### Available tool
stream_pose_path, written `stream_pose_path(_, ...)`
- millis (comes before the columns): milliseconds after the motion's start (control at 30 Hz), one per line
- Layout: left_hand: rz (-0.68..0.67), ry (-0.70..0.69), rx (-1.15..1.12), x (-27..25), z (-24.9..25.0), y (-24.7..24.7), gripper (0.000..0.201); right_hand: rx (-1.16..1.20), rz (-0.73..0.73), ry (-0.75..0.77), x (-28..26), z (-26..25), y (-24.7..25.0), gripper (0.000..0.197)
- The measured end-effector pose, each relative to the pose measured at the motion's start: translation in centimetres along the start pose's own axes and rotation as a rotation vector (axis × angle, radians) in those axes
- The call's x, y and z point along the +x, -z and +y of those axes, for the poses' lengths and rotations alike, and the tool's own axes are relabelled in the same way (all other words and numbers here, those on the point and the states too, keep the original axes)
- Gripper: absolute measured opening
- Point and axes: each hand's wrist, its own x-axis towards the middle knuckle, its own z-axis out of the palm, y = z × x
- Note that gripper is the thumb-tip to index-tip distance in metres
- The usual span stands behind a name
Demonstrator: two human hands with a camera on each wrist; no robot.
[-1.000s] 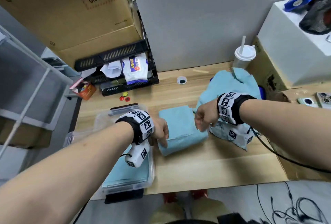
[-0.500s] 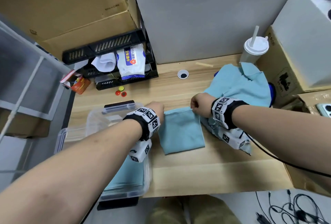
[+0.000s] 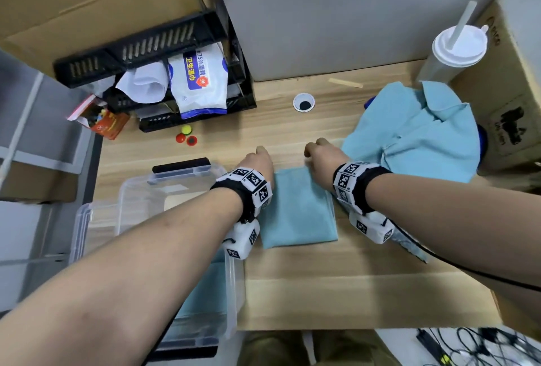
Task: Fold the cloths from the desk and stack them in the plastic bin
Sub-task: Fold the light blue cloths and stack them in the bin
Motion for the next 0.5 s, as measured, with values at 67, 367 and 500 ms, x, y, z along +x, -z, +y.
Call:
stream_pose_path(67,-0.085,-0.081,0.058,0.1,0.1,-0.1,0.033,0.006,-0.019,0.093,-0.6,-0.6,-0.2,0.027)
stream_pose_path(367,-0.253,-0.206,0.303,-0.6,1.2,-4.1,0.032,-0.168,-0.36,0.113,-3.6,-0.2,-2.8,0.037)
stream_pose_path(500,-0.278,-0.151,0.256,-0.2,0.8,-5.0,0.039,-0.179,-0.305,0.118,-4.6,-0.1,-3.2,0.042)
